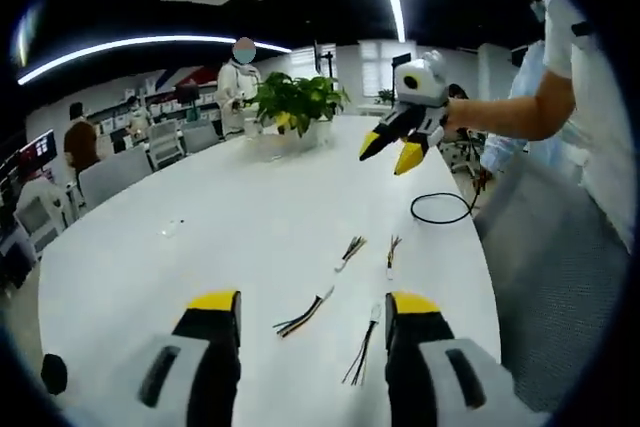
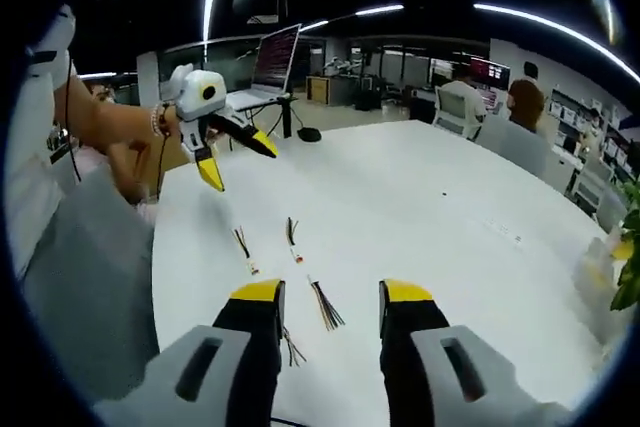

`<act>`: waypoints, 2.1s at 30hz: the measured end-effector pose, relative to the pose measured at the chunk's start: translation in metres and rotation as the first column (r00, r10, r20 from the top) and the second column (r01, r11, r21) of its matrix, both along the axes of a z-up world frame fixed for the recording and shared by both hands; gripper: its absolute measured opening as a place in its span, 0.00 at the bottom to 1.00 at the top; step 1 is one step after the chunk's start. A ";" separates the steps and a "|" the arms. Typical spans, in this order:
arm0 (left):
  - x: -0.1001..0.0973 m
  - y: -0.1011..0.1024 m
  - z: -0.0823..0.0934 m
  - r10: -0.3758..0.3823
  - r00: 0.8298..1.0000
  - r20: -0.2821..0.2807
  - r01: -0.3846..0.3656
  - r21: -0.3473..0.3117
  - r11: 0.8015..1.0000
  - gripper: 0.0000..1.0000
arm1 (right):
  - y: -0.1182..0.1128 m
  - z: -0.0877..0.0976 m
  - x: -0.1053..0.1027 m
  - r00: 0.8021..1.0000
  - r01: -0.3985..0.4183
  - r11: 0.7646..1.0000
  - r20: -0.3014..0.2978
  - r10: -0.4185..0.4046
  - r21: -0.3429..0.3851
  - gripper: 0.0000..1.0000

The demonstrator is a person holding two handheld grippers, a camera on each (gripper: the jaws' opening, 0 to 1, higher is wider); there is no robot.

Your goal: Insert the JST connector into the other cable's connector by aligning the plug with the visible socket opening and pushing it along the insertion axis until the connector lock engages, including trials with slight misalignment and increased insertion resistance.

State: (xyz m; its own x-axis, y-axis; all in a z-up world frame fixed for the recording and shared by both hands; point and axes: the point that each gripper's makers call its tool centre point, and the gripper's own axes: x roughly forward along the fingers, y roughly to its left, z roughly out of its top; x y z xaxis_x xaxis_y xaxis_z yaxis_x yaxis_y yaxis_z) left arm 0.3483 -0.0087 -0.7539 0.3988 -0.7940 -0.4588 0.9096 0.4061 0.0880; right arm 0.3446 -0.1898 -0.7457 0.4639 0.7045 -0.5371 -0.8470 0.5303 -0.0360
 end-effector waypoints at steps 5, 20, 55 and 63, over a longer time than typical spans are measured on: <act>0.003 -0.003 -0.012 -0.036 0.999 0.003 0.036 0.043 0.998 0.51 | 0.005 -0.012 0.000 0.999 -0.042 0.998 -0.009 0.041 -0.042 0.34; 0.010 -0.021 -0.039 -0.121 0.993 -0.016 0.122 0.094 0.988 0.47 | 0.021 -0.041 0.003 0.990 -0.140 0.982 -0.041 0.136 -0.125 0.32; 0.021 -0.053 -0.088 -0.143 0.988 -0.064 0.149 0.098 0.984 0.25 | 0.064 -0.087 0.013 0.978 -0.201 0.977 -0.073 0.195 -0.077 0.22; 0.022 -0.054 -0.090 -0.132 0.989 -0.067 0.135 0.041 0.990 0.18 | 0.072 -0.092 0.014 0.978 -0.193 0.981 -0.076 0.192 -0.001 0.18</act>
